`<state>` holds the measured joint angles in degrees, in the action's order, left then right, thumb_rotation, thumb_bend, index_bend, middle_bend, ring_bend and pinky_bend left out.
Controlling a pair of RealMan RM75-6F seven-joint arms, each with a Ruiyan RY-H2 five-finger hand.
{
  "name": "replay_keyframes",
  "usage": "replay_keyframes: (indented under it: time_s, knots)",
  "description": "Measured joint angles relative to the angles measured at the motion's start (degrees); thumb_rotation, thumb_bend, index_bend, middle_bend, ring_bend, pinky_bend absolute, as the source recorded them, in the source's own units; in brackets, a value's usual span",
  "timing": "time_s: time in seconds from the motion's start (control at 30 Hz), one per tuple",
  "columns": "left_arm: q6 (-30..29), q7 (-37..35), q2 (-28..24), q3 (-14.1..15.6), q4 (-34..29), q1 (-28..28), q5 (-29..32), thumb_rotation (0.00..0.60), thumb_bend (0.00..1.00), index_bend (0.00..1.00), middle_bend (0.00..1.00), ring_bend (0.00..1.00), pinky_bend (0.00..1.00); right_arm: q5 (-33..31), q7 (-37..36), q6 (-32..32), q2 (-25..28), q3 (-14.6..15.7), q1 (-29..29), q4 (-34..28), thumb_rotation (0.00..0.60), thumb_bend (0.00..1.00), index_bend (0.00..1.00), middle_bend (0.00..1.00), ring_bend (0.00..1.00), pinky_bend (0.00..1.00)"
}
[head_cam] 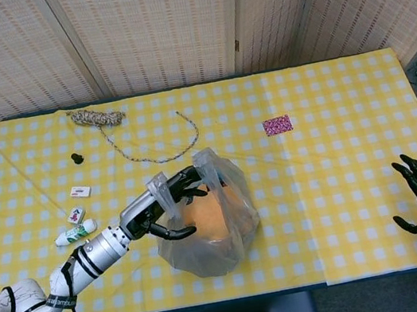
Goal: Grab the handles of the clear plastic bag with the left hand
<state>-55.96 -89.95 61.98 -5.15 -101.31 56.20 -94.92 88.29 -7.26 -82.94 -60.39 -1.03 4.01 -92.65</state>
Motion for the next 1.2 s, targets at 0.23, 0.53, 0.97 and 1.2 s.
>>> replay_keyframes:
  time_s: [0.23, 0.53, 0.97, 1.2]
  knots:
    - [0.0, -1.1, 0.7, -0.3, 0.0, 0.5, 0.2, 0.6, 0.3, 0.11, 0.1, 0.03, 0.19, -0.1, -0.3, 0.8, 0.1, 0.1, 0.3, 0.2, 0.6, 0.25, 0.0, 0.0, 0.0, 0.0]
    - [0.6, -3.9, 2.4, -0.6, 1.4, 1.4, 0.7, 0.6, 0.3, 0.1, 0.1, 0.03, 0.2, 0.0, -0.3, -0.7, 0.5, 0.1, -0.6, -0.2, 0.6, 0.25, 0.0, 0.0, 0.0, 0.0]
    - [1.8, -9.6, 4.3, -0.6, 3.4, 4.2, -0.5, 0.6, 0.3, 0.1, 0.1, 0.06, 0.22, 0.2, -1.0, -1.1, 0.7, 0.2, -0.9, 0.1, 0.6, 0.25, 0.0, 0.0, 0.0, 0.0]
    - [1.9, -13.0, 5.1, -0.6, 5.1, 5.4, -0.4, 0.6, 0.3, 0.11, 0.11, 0.05, 0.21, 0.3, -1.1, -1.1, 0.8, 0.2, -1.0, 0.1, 0.6, 0.25, 0.0, 0.0, 0.0, 0.0]
